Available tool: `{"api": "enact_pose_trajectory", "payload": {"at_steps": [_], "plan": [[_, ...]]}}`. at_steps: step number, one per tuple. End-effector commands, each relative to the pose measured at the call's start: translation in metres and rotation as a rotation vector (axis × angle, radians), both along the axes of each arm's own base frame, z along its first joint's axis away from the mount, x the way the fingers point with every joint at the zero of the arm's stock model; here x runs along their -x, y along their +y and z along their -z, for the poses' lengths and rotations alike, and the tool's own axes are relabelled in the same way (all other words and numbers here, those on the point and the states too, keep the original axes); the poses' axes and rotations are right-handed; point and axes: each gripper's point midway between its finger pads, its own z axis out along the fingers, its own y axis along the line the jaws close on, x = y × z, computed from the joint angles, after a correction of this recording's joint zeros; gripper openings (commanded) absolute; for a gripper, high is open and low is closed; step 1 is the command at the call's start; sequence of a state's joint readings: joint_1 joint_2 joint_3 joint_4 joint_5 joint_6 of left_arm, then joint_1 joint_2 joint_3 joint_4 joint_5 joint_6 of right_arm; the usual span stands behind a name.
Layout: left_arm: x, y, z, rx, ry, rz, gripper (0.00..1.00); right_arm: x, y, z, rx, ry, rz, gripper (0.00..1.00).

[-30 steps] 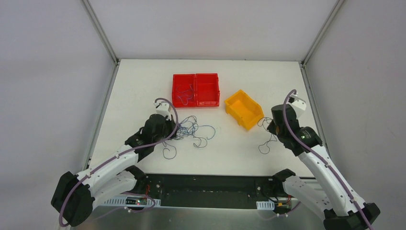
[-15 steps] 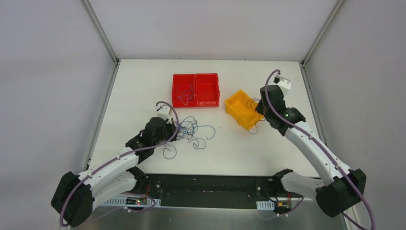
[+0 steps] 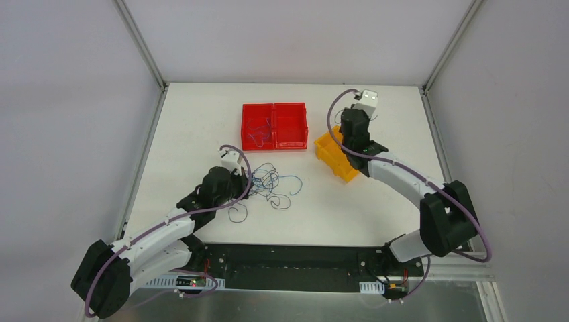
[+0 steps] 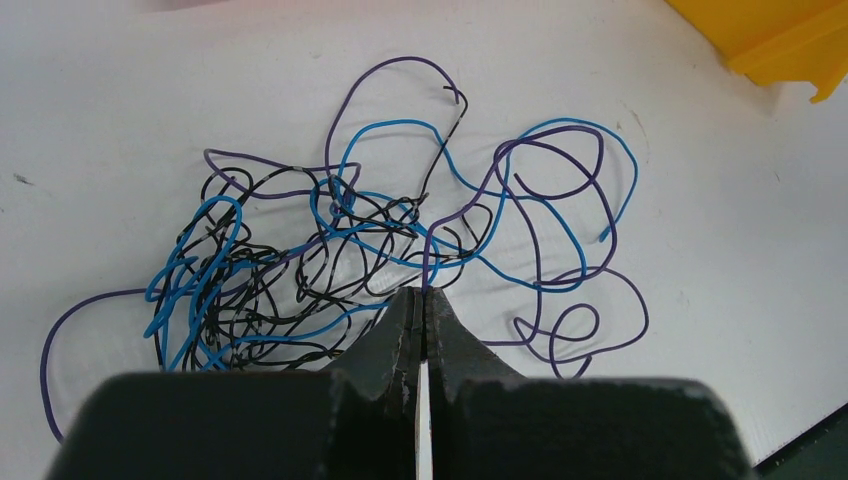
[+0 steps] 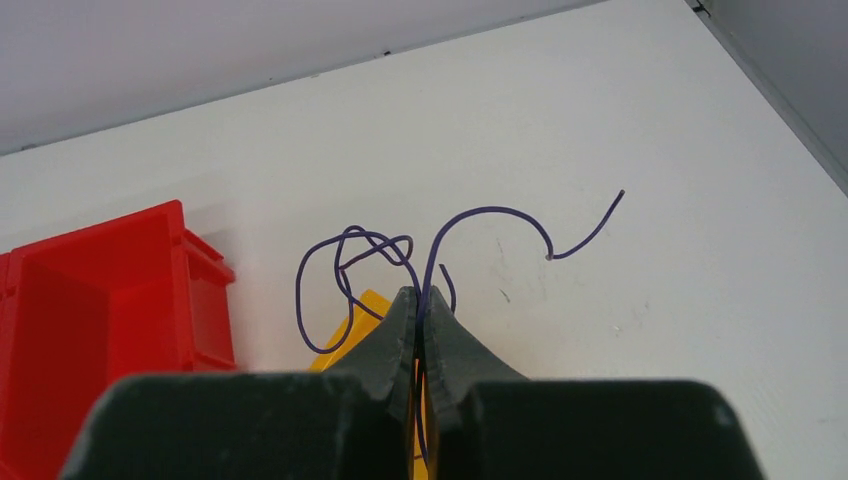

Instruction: Untangle the cables

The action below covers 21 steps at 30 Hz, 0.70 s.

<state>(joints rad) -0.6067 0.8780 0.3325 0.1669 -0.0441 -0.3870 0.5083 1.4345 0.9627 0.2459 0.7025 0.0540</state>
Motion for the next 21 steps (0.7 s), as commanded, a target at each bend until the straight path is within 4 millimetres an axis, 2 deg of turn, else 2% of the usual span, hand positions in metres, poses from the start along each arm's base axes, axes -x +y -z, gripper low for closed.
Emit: {"api": "enact_pose_trajectory", "payload": {"at_steps": [1, 4, 11, 16, 21], "plan": [[-0.006, -0.003, -0.015, 0.025, -0.067, 0.012, 0.00, -0.007, 0.022, -0.004, 0.043, -0.094, -0.013, 0.00], [-0.007, -0.001, -0.015, 0.023, -0.071, 0.003, 0.00, 0.004, 0.032, 0.021, 0.042, -0.046, -0.008, 0.00], [-0.007, -0.001, -0.015, 0.021, -0.069, 0.002, 0.00, 0.040, 0.046, 0.076, -0.023, 0.203, -0.045, 0.00], [-0.006, -0.001, -0.015, 0.020, -0.068, 0.002, 0.00, 0.069, 0.052, 0.097, -0.059, 0.344, -0.063, 0.00], [-0.006, 0.000, -0.017, 0.021, -0.076, -0.002, 0.00, 0.079, 0.047, 0.109, -0.096, 0.443, 0.022, 0.00]]}}
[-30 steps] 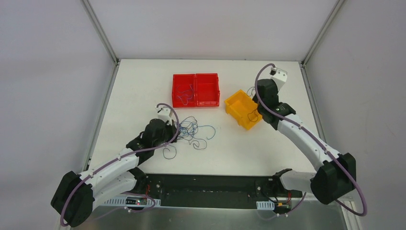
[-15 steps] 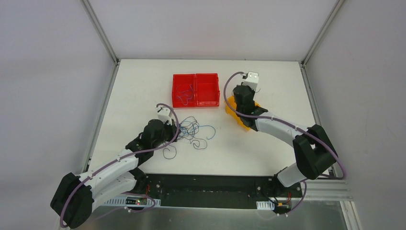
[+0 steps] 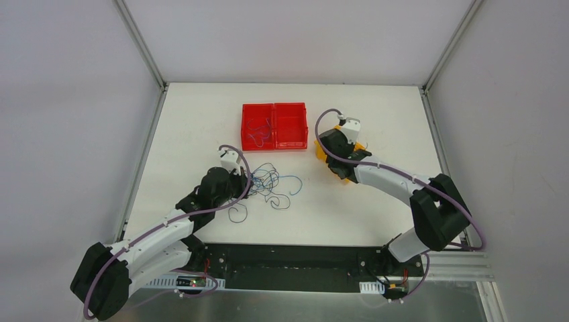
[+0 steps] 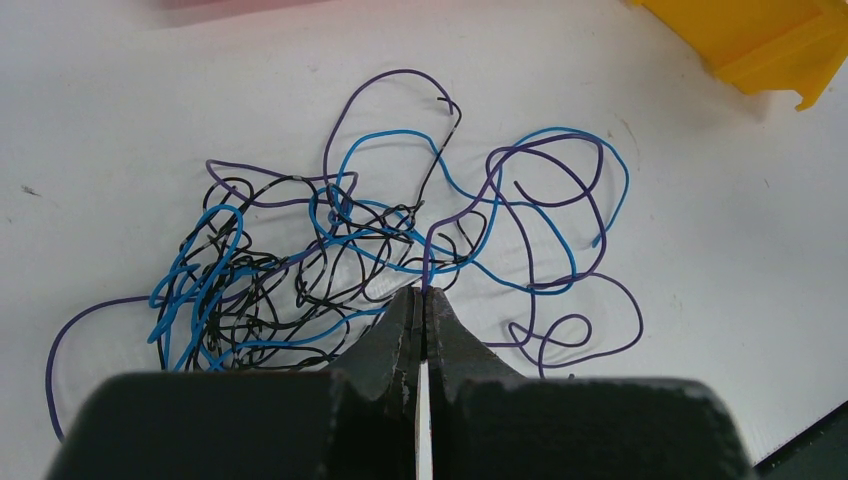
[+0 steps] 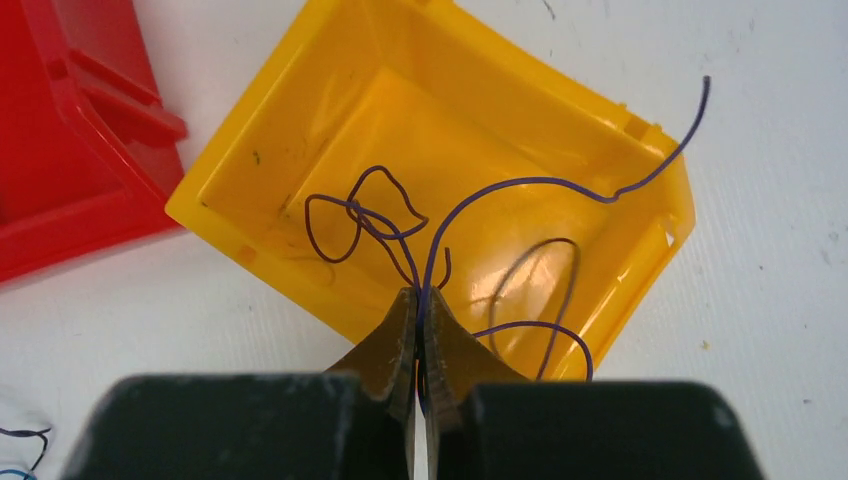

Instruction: Untangle the cables

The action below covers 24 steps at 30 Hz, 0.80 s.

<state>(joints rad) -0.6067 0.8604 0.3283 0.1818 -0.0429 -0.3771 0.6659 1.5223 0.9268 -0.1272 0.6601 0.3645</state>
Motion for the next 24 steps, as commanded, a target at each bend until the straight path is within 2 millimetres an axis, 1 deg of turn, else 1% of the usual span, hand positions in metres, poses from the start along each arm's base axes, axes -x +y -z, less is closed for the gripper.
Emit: {"api": "enact_pose_trajectory", "payload": {"at_steps": [1, 3, 7, 10, 13, 16, 19, 21, 24], "plan": [[-0.004, 0.001, -0.011, 0.011, -0.046, -0.006, 0.00, 0.007, 0.001, -0.001, -0.068, 0.082, 0.110, 0.00], [-0.004, 0.002, -0.010, 0.013, -0.047, -0.007, 0.00, 0.006, 0.006, 0.004, -0.115, 0.124, 0.115, 0.00], [-0.004, 0.003, -0.011, 0.013, -0.049, -0.010, 0.00, -0.004, 0.013, 0.013, -0.202, 0.190, 0.111, 0.00], [-0.003, 0.003, -0.010, 0.013, -0.050, -0.011, 0.00, -0.014, 0.016, 0.010, -0.250, 0.224, 0.081, 0.00], [-0.003, 0.003, -0.011, 0.014, -0.053, -0.011, 0.00, -0.024, 0.011, 0.007, -0.279, 0.249, 0.068, 0.00], [-0.003, 0.004, -0.011, 0.012, -0.054, -0.011, 0.00, -0.030, 0.008, 0.011, -0.298, 0.286, 0.040, 0.00], [-0.003, 0.003, -0.012, 0.014, -0.054, -0.009, 0.00, -0.036, 0.001, 0.020, -0.280, 0.312, 0.024, 0.00], [-0.003, 0.002, -0.011, 0.017, -0.052, -0.004, 0.00, -0.041, -0.009, 0.034, -0.244, 0.335, 0.041, 0.00], [-0.003, -0.001, -0.011, 0.023, -0.050, 0.006, 0.00, -0.044, -0.014, 0.051, -0.248, 0.402, 0.047, 0.00]]}}
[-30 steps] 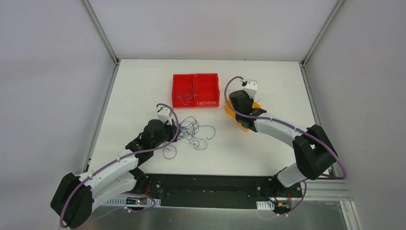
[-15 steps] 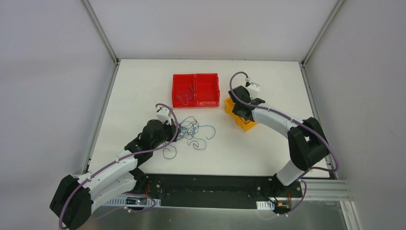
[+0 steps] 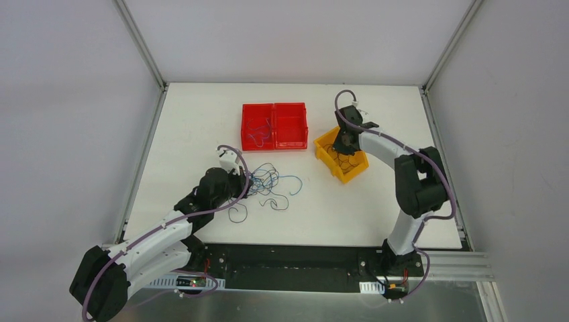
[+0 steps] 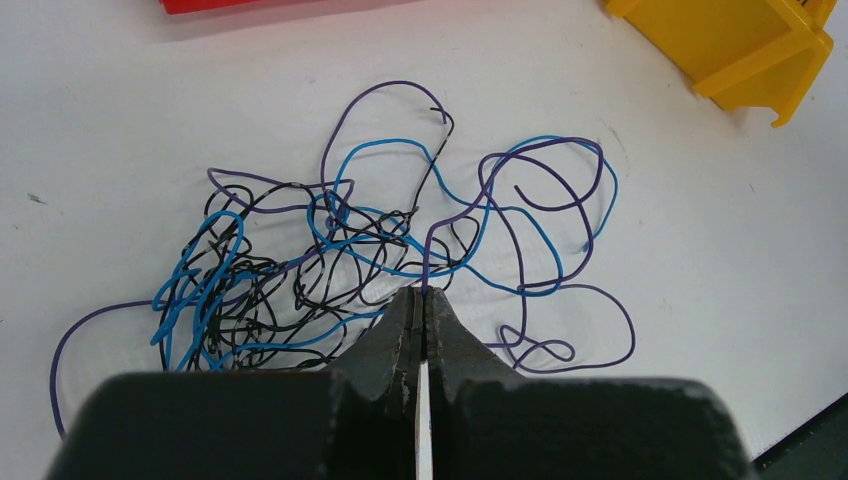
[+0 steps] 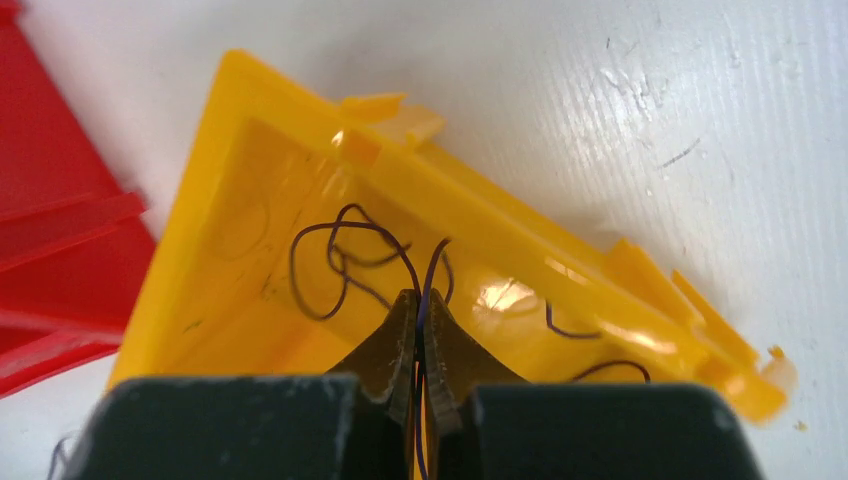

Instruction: Untangle the cables

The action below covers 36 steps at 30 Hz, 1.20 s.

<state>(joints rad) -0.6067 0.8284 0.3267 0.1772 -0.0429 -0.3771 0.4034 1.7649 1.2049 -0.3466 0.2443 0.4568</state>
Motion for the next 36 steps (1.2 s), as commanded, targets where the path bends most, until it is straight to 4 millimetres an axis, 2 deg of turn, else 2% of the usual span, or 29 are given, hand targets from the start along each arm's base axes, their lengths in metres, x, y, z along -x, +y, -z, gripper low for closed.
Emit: {"api": "enact_pose_trajectory", "payload": {"at_steps": [1, 3, 6, 13, 20, 23, 24, 25, 26, 28, 31, 34, 36], "plan": [[-0.003, -0.002, -0.003, 0.008, -0.027, 0.011, 0.00, -0.002, -0.002, 0.021, -0.007, 0.101, -0.047, 0.00], [-0.003, -0.003, -0.003, 0.009, -0.025, 0.020, 0.00, -0.002, 0.000, 0.024, -0.013, 0.123, -0.053, 0.00], [-0.002, -0.006, -0.004, 0.013, -0.030, 0.035, 0.00, -0.003, -0.001, 0.015, -0.015, 0.097, -0.060, 0.00], [0.000, -0.014, -0.006, 0.035, -0.044, 0.085, 0.00, -0.004, -0.006, -0.037, 0.008, -0.010, -0.103, 0.13], [0.001, -0.022, -0.006, 0.044, -0.046, 0.126, 0.00, 0.008, -0.004, -0.081, 0.016, -0.083, -0.163, 0.30], [0.002, -0.026, -0.006, 0.049, -0.046, 0.149, 0.00, 0.014, -0.003, -0.099, 0.009, -0.115, -0.191, 0.33], [0.003, -0.027, -0.007, 0.050, -0.050, 0.157, 0.00, 0.017, -0.001, -0.104, 0.001, -0.124, -0.208, 0.37], [0.004, -0.028, -0.007, 0.052, -0.050, 0.167, 0.00, 0.022, 0.001, -0.106, -0.005, -0.127, -0.228, 0.44], [0.004, -0.029, -0.008, 0.057, -0.053, 0.176, 0.00, 0.026, 0.003, -0.109, -0.010, -0.134, -0.242, 0.58], [0.006, -0.032, -0.008, 0.063, -0.053, 0.193, 0.00, 0.036, 0.006, -0.114, -0.027, -0.153, -0.274, 0.74], [0.010, -0.036, -0.009, 0.077, -0.047, 0.217, 0.00, 0.049, 0.006, -0.123, -0.057, -0.200, -0.296, 0.81], [0.012, -0.042, -0.017, 0.101, -0.036, 0.244, 0.00, 0.062, 0.004, -0.128, -0.077, -0.222, -0.304, 0.90], [0.013, -0.047, -0.023, 0.114, -0.025, 0.256, 0.00, 0.071, 0.007, -0.131, -0.107, -0.230, -0.328, 0.93]]}}
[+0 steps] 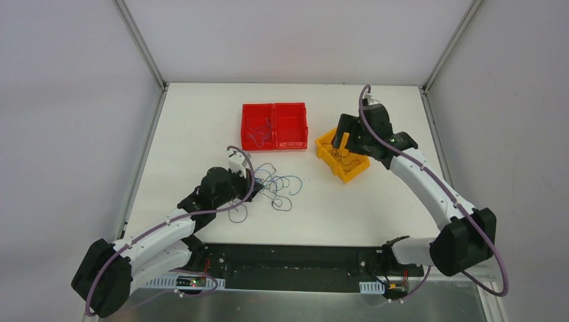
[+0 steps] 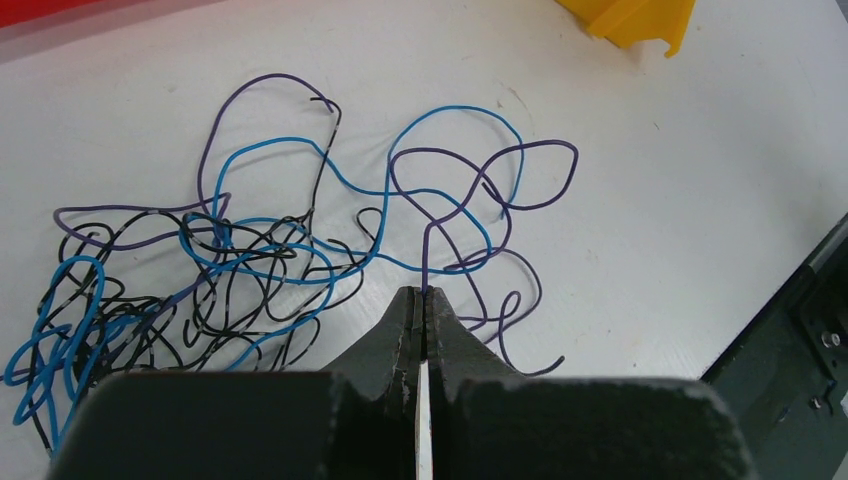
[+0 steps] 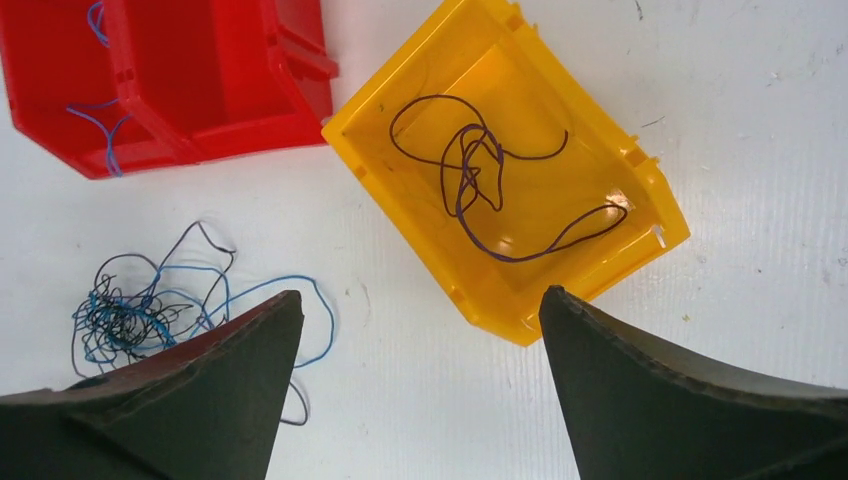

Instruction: Untangle the cables

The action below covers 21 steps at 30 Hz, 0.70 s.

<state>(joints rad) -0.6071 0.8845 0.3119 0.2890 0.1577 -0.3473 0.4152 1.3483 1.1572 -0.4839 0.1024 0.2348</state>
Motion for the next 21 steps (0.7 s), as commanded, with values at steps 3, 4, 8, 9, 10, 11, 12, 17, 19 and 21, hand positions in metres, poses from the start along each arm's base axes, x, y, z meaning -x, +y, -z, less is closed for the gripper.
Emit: {"api": "enact_pose_trajectory", "payload": {"at_steps": [3, 4, 8, 9, 10, 11, 12, 17, 19, 21], "plan": [[0.004, -0.028, -0.031, 0.060, -0.003, 0.101, 0.00, 0.033, 0.025, -0.018, -0.147, -0.038, -0.144, 0.94], [0.006, -0.034, -0.034, 0.056, -0.001, 0.120, 0.00, 0.039, 0.031, -0.018, -0.176, -0.039, -0.173, 0.94], [0.011, -0.056, -0.046, 0.007, -0.013, 0.185, 0.00, 0.056, 0.036, -0.005, -0.191, -0.017, -0.208, 0.93], [0.011, -0.061, -0.049, 0.004, -0.014, 0.196, 0.00, 0.058, 0.034, -0.002, -0.187, -0.013, -0.204, 0.93], [0.011, -0.065, -0.052, 0.003, -0.016, 0.208, 0.00, 0.061, 0.032, 0.001, -0.183, -0.010, -0.203, 0.93], [0.012, -0.070, -0.056, 0.004, -0.022, 0.223, 0.00, 0.064, 0.030, 0.001, -0.181, -0.013, -0.204, 0.93], [0.014, -0.075, -0.057, 0.001, -0.023, 0.239, 0.00, 0.067, 0.028, 0.002, -0.178, -0.019, -0.203, 0.93], [0.019, -0.098, -0.068, 0.019, -0.010, 0.319, 0.18, 0.080, 0.018, 0.001, -0.170, -0.050, -0.200, 0.93], [0.015, -0.095, -0.063, -0.004, 0.034, 0.276, 0.51, 0.083, 0.017, 0.003, -0.172, -0.048, -0.202, 0.94], [0.006, -0.085, -0.060, -0.026, 0.047, 0.189, 0.79, 0.085, 0.016, 0.006, -0.171, -0.039, -0.201, 0.94]]}}
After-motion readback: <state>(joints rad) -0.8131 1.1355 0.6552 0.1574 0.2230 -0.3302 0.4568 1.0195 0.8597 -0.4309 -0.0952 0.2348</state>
